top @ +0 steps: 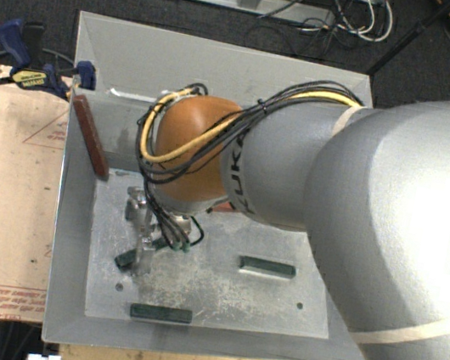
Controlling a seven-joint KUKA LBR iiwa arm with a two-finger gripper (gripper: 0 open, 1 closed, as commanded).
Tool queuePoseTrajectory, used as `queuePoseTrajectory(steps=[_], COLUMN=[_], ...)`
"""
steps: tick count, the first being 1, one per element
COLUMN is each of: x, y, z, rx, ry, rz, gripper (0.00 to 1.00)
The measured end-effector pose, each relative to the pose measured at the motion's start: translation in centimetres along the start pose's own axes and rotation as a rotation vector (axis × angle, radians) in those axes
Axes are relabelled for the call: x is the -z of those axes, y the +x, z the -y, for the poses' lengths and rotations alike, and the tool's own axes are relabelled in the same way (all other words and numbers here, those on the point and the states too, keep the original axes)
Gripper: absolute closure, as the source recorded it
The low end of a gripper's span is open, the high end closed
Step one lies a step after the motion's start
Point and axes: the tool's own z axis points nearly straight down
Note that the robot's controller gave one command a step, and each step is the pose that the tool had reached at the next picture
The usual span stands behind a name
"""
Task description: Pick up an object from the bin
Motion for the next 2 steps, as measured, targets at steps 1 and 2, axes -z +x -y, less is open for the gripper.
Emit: queuePoseTrajectory(steps=[1, 2], x=[0.4, 17.4], y=[-0.2, 1.2], z=[0.0, 3.2], rx=[-0.002, -0.012], ry=[-0.001, 0.000], rz=[0.006, 0.015], gripper=[1.00, 1.00])
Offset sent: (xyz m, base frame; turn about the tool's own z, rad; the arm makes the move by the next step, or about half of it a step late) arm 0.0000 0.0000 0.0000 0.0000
